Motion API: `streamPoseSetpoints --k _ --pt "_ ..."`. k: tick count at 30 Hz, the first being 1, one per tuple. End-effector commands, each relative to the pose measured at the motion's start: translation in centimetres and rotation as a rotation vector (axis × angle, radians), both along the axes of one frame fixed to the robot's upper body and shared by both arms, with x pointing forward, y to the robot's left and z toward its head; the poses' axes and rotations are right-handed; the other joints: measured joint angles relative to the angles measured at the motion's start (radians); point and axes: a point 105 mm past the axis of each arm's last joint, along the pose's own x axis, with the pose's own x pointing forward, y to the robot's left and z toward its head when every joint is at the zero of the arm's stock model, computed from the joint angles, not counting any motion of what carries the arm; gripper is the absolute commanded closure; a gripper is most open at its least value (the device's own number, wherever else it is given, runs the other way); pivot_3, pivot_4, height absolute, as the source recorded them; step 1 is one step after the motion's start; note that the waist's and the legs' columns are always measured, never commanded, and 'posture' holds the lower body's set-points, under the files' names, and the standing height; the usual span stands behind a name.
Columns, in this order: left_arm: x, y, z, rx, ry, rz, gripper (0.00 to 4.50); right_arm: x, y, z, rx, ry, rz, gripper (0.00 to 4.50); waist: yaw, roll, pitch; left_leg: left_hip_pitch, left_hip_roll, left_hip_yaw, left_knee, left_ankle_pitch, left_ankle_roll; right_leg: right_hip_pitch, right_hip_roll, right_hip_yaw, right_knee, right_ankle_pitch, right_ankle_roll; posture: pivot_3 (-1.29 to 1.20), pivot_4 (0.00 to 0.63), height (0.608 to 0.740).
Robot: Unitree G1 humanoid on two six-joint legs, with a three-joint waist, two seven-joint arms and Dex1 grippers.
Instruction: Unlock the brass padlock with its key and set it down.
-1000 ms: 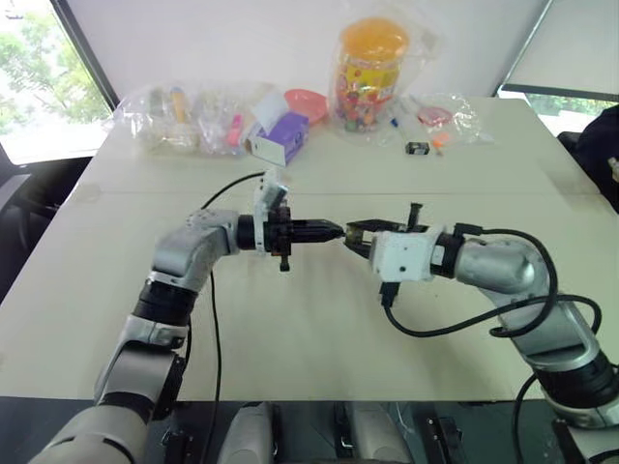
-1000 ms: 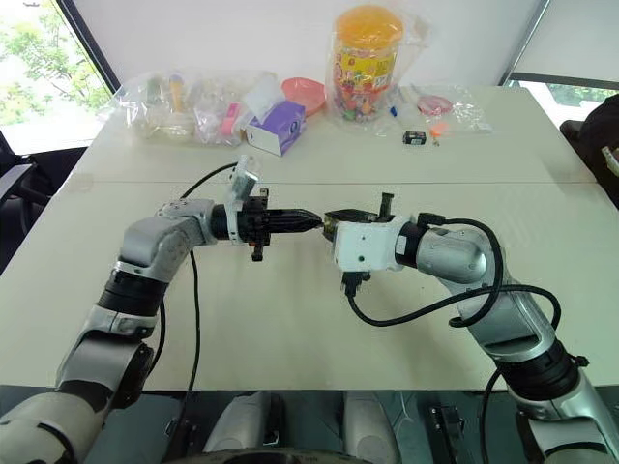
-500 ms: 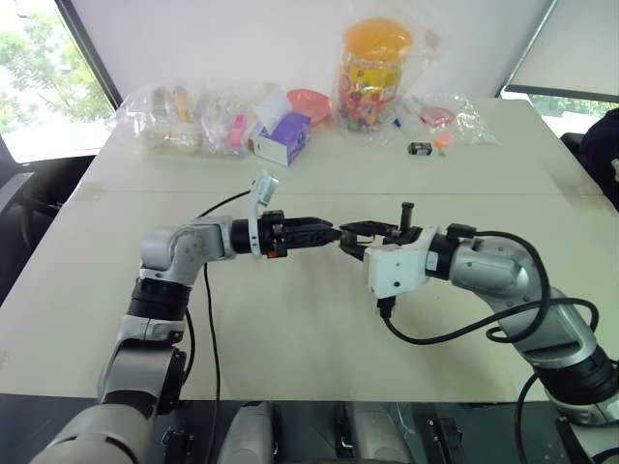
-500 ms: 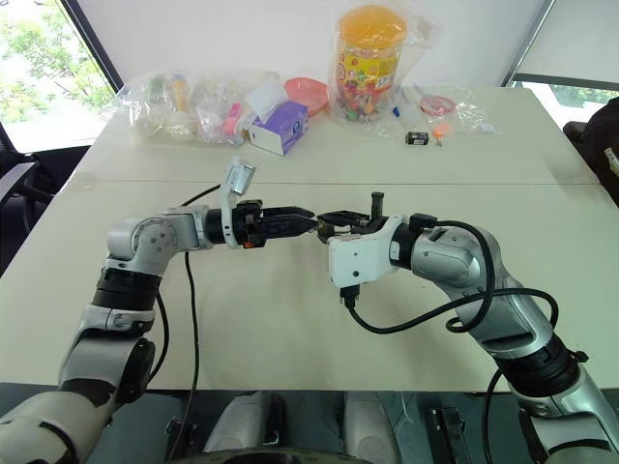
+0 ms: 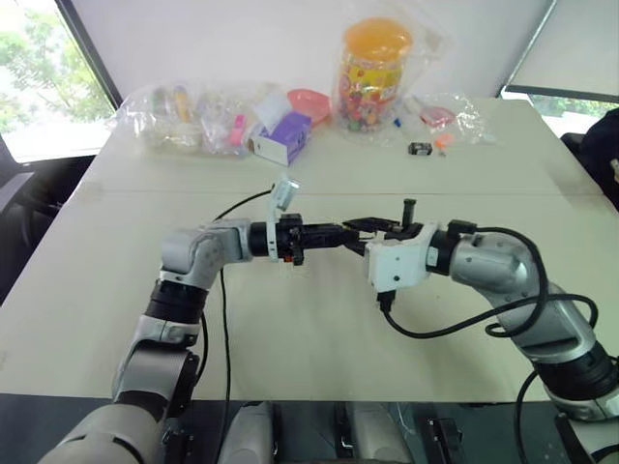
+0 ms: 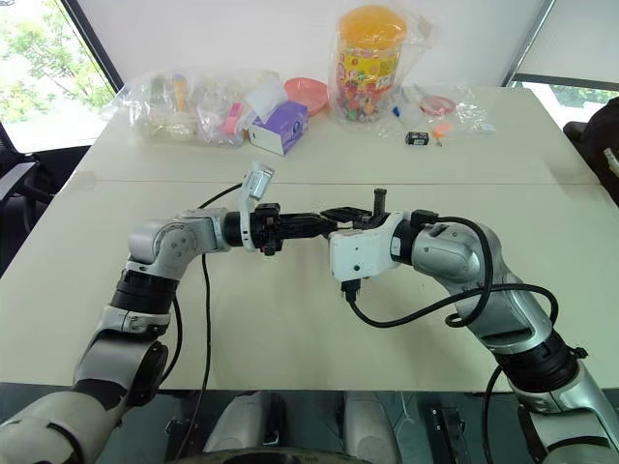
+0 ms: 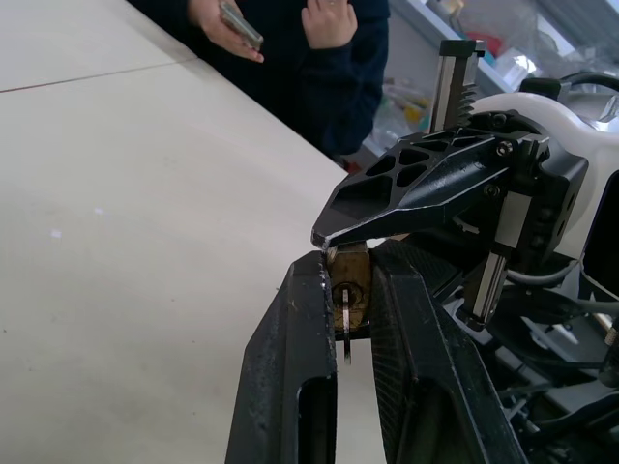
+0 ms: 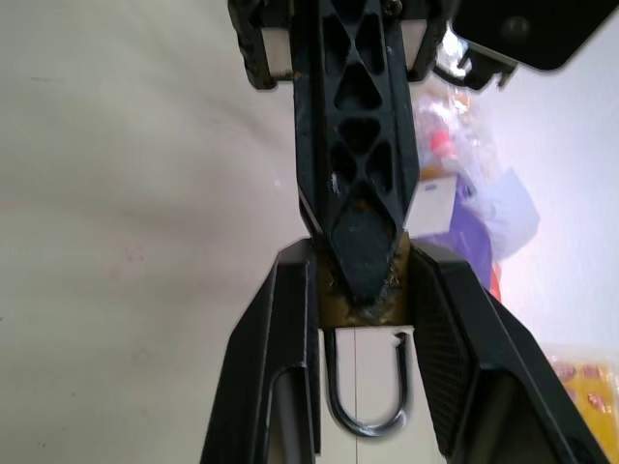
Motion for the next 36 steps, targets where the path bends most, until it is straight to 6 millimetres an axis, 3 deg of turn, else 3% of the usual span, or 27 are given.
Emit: streamPoseSetpoints --k 1,7,13,15,19,22,28,29,36 --pt "0.4 0.0 0.7 -0.001 -0.037 0.019 4.47 -0.8 0.7 1.4 0.013 -0.062 0.041 3.77 0.0 0.0 0.0 0.0 0.0 0.0 0.0 0.0 0.0 0.0 0.0 0.0 0.0 0.0 0.0 0.0 0.15 0.74" --pt "0.2 0.2 0.9 0.002 -0.036 0.007 4.47 -1.0 0.5 0.8 0.007 -0.019 0.04 3.77 0.0 0.0 0.0 0.0 0.0 0.0 0.0 0.0 0.001 0.0 0.0 0.0 0.0 0.0 0.0 0.0 0.15 0.74" --pt "-0.1 0.6 1.0 0.009 -0.038 -0.014 4.5 -1.0 -0.5 0.6 0.033 0.071 -0.007 0.76 0.0 0.0 0.0 0.0 0.0 0.0 0.0 0.0 0.001 0.0 0.0 0.0 0.0 0.0 0.0 0.0 0.15 0.74" --pt "0.0 0.8 1.0 0.012 -0.042 -0.012 4.5 -1.3 -1.3 0.4 0.074 0.158 -0.041 0.05 0.002 0.0 0.0 0.0 0.0 0.0 0.0 -0.001 0.002 0.0 0.0 0.0 0.0 0.0 0.0 0.0 0.15 0.74" --pt "0.2 1.3 0.9 0.027 -0.062 -0.016 4.5 -1.7 -2.4 1.3 0.258 0.327 -0.094 0.05 0.002 0.0 0.0 0.0 0.0 0.0 0.0 -0.001 0.002 0.0 0.0 0.0 0.0 0.0 0.0 0.0 0.15 0.74" --pt "0.0 1.6 0.8 0.047 -0.083 -0.04 4.5 -1.8 -3.1 2.3 0.428 0.452 -0.125 1.01 0.001 0.0 0.0 0.0 0.0 -0.001 0.0 -0.001 0.002 0.0 0.0 0.0 0.0 0.0 0.0 0.0 0.15 0.74" --pt "-0.2 1.6 0.9 0.048 -0.096 -0.065 4.5 -1.5 -2.8 2.7 0.545 0.513 -0.148 4.19 0.0 0.0 0.0 0.0 0.0 0.0 0.0 -0.001 0.002 0.0 0.0 0.0 0.0 0.0 0.0 0.0 0.15 0.74" --pt "-0.2 1.6 0.9 0.047 -0.098 -0.066 4.5 -1.5 -2.6 2.7 0.552 0.518 -0.148 4.43 0.001 0.0 0.0 0.0 0.0 0.0 0.0 -0.001 0.002 0.0 0.0 0.0 0.0 0.0 0.0 0.0 0.15 0.74" --pt "-0.6 1.3 1.9 0.005 -0.109 -0.09 4.5 -1.4 -1.7 2.0 0.566 0.543 -0.138 4.43 0.0 0.0 0.0 0.0 0.0 0.0 0.0 -0.001 0.002 0.0 0.0 0.0 0.0 0.0 0.0 0.0 0.15 0.74"
